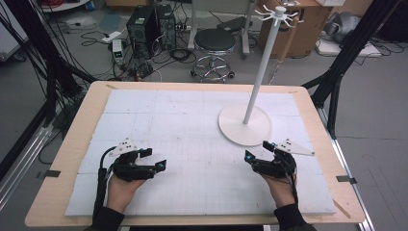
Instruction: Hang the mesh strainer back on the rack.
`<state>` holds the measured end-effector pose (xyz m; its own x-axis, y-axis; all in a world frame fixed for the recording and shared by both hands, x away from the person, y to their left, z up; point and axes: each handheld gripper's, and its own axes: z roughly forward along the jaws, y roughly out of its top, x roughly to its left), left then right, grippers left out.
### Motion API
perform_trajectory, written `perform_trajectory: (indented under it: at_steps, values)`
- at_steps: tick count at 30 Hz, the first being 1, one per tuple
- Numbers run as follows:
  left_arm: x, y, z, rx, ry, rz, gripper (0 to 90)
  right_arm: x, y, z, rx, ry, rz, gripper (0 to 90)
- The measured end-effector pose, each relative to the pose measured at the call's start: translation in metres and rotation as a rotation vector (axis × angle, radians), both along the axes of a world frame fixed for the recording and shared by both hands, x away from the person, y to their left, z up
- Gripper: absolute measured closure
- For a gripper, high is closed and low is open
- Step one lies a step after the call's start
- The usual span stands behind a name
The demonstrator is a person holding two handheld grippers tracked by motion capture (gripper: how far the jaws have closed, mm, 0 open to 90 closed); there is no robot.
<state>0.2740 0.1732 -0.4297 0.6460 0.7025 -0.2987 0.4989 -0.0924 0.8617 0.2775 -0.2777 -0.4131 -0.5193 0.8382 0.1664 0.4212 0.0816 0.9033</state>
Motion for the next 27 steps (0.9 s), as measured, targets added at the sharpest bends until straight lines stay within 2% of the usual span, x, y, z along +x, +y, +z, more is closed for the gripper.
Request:
perform_trajectory:
  at_steps: [5,10,14,17,21,23,27]
  values:
    - [-0.004,-0.001,0.0,-0.007,-0.027,-0.008,19.0,-0.003,-0.001,-0.01,-0.012,0.026,0.021,14.7]
    - [-0.007,-0.001,-0.002,-0.012,-0.035,-0.006,18.7,-0.002,-0.002,-0.015,0.002,0.039,0.035,13.6]
    - [-0.008,0.0,-0.002,-0.027,-0.046,-0.008,18.7,-0.006,0.003,-0.014,-0.019,0.013,0.05,13.2]
    - [-0.009,0.0,-0.003,-0.029,-0.052,-0.015,18.7,-0.008,0.004,-0.014,-0.011,0.01,0.056,13.3]
    - [-0.013,0.001,-0.002,-0.037,-0.101,-0.009,18.7,-0.009,0.005,-0.013,0.001,0.009,0.056,13.2]
    - [-0.015,0.002,-0.001,-0.042,-0.126,-0.01,18.7,-0.01,0.004,-0.012,-0.003,-0.007,0.06,13.2]
    - [-0.016,0.002,0.0,-0.039,-0.139,0.0,18.7,-0.012,0.004,-0.01,0.013,-0.028,0.064,13.2]
